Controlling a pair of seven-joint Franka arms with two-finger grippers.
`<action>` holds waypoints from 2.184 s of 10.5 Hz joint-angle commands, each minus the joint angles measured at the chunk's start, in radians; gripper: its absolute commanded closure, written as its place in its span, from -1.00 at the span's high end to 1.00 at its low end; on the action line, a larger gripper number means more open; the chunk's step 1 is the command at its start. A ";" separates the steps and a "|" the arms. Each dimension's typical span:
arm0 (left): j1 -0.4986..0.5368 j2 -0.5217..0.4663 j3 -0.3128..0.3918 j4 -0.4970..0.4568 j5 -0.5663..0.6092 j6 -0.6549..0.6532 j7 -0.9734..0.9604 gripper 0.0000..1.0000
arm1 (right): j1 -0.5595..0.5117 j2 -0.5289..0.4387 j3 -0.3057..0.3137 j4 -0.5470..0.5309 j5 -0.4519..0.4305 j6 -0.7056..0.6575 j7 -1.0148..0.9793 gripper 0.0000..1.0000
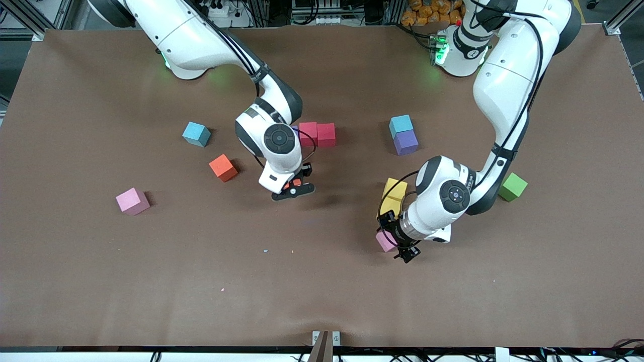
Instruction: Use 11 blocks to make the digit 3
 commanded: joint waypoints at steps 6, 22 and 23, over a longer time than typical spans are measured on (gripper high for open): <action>0.003 0.007 0.005 -0.037 -0.012 -0.002 0.044 1.00 | 0.019 0.018 -0.002 -0.010 -0.040 0.018 0.012 -1.00; -0.030 0.001 0.008 -0.022 -0.006 -0.002 0.161 -1.00 | -0.038 -0.054 0.005 0.042 0.057 -0.003 0.216 1.00; -0.028 -0.003 0.005 -0.019 -0.008 -0.002 0.161 -1.00 | -0.056 -0.078 0.006 0.060 0.075 -0.050 0.213 1.00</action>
